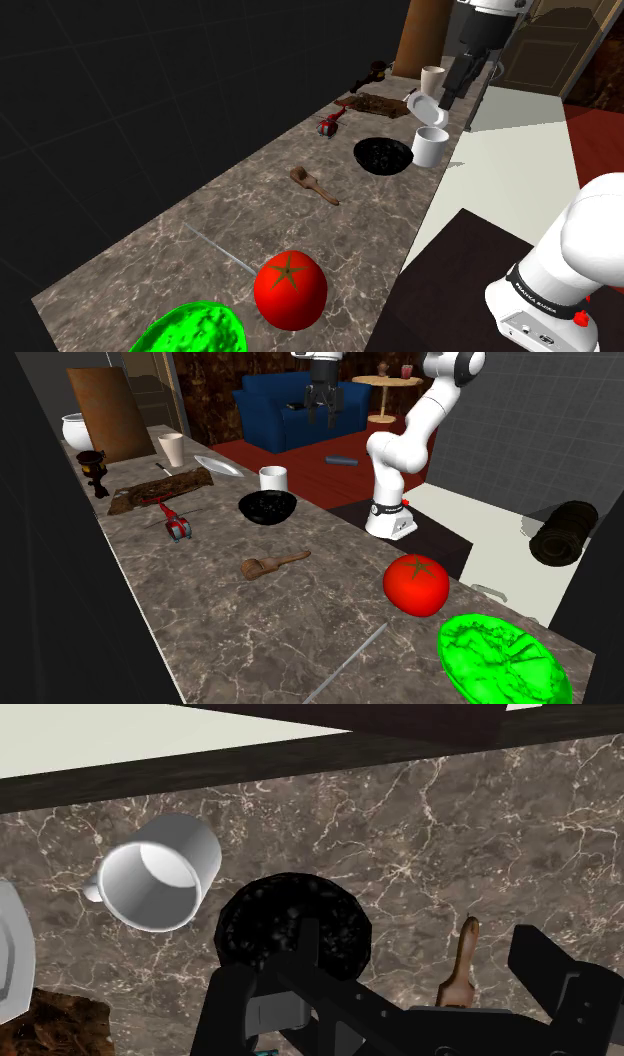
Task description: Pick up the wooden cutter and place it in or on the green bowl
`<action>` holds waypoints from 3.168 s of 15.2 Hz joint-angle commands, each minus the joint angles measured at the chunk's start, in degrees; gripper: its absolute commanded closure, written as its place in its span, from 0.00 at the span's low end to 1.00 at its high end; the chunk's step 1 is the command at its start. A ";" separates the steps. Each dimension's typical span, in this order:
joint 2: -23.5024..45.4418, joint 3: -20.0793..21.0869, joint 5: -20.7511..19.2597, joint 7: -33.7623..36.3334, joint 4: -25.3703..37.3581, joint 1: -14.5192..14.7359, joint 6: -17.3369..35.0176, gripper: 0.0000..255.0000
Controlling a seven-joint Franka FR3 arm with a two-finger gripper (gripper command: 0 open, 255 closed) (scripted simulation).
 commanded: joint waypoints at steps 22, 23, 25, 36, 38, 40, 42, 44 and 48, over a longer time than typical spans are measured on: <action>35.49 15.55 -1.10 15.22 3.80 2.48 32.13 0.00; 37.67 16.14 -1.89 16.23 4.83 2.51 33.18 0.00; 42.09 17.15 -3.74 18.39 7.12 2.68 35.08 0.00; 55.40 18.12 -10.45 24.62 12.17 4.00 42.26 0.00; 56.23 18.01 -10.90 24.93 11.91 4.06 43.30 0.00; 56.23 18.01 -10.90 24.93 11.91 4.07 43.30 0.00; 56.23 18.01 -10.90 24.93 11.91 4.07 43.30 0.00; 56.23 18.01 -10.90 24.93 11.91 4.07 43.30 0.00; 56.22 18.01 -10.90 24.92 11.91 4.07 43.29 1.00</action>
